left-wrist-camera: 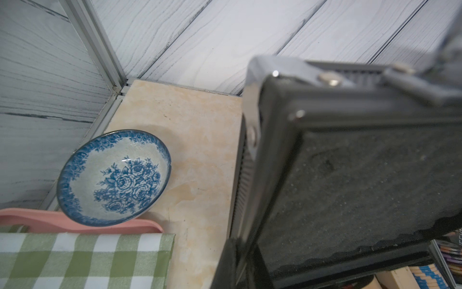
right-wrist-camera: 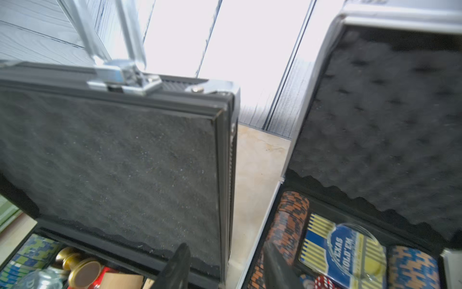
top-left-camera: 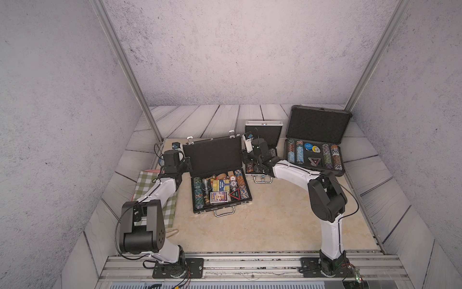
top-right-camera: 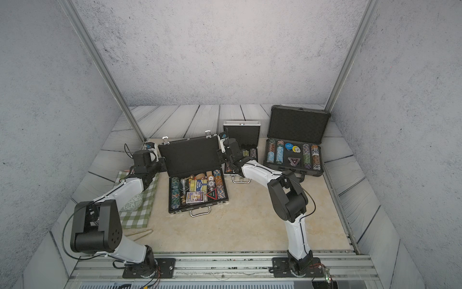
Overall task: Close the poker set cases
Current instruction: Close the lid of the poker set case.
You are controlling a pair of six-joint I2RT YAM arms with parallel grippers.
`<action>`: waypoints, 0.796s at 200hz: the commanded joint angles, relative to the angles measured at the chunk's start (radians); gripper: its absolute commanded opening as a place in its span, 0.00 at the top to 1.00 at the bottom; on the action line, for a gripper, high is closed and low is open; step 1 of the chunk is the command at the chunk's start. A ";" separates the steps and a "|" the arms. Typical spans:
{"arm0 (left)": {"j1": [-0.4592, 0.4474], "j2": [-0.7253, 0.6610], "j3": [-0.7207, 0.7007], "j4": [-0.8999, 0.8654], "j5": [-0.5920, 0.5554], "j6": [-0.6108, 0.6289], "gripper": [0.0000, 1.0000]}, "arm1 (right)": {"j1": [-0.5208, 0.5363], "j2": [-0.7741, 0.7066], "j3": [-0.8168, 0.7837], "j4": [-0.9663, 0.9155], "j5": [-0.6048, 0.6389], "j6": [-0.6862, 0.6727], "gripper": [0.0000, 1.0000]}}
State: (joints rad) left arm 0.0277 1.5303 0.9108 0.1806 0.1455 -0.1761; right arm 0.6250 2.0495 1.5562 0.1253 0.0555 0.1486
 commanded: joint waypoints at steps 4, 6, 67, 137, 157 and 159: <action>-0.023 -0.026 -0.004 -0.009 0.076 -0.042 0.99 | -0.013 0.057 0.054 0.002 -0.022 -0.011 0.52; -0.023 -0.026 -0.006 -0.009 0.077 -0.042 0.99 | -0.013 0.059 0.057 0.001 -0.024 -0.011 0.53; -0.024 -0.024 0.000 -0.017 0.074 -0.033 0.99 | -0.015 0.106 0.121 -0.024 -0.064 -0.023 0.67; -0.024 -0.024 0.001 -0.024 0.065 -0.037 0.99 | -0.015 0.082 0.059 0.030 -0.078 -0.037 0.88; -0.025 -0.027 0.001 -0.030 0.054 -0.047 0.94 | -0.015 0.065 0.024 0.070 -0.087 -0.041 0.91; -0.024 -0.028 0.000 -0.030 0.053 -0.046 0.94 | -0.015 0.063 0.021 0.075 -0.088 -0.041 0.91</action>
State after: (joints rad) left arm 0.0254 1.5303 0.9108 0.1791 0.1390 -0.1726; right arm 0.6128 2.1166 1.6222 0.1711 -0.0082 0.1196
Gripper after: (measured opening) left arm 0.094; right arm 0.100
